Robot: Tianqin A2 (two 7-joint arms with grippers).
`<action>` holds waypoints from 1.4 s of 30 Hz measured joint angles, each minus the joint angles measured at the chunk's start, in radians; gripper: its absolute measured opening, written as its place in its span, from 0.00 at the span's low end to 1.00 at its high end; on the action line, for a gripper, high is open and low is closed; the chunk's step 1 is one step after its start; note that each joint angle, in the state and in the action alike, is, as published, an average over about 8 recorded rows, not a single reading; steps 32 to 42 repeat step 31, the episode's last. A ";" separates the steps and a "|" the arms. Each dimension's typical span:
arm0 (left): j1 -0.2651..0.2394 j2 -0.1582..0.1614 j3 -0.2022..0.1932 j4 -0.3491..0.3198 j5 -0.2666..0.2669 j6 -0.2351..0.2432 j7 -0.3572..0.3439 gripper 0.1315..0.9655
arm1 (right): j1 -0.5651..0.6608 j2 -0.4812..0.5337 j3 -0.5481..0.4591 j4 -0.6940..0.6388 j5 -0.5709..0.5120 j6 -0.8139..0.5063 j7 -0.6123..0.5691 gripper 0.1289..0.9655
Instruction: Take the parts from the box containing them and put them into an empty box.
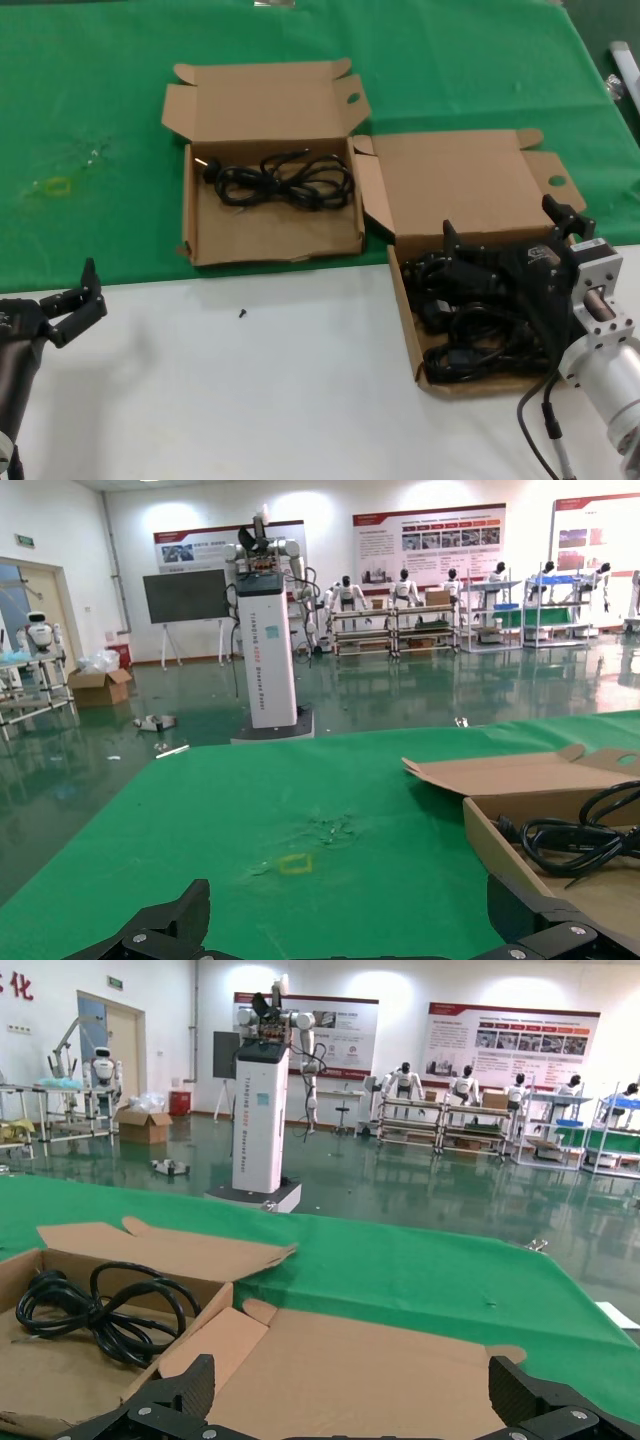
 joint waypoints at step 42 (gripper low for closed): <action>0.000 0.000 0.000 0.000 0.000 0.000 0.000 1.00 | 0.000 0.000 0.000 0.000 0.000 0.000 0.000 1.00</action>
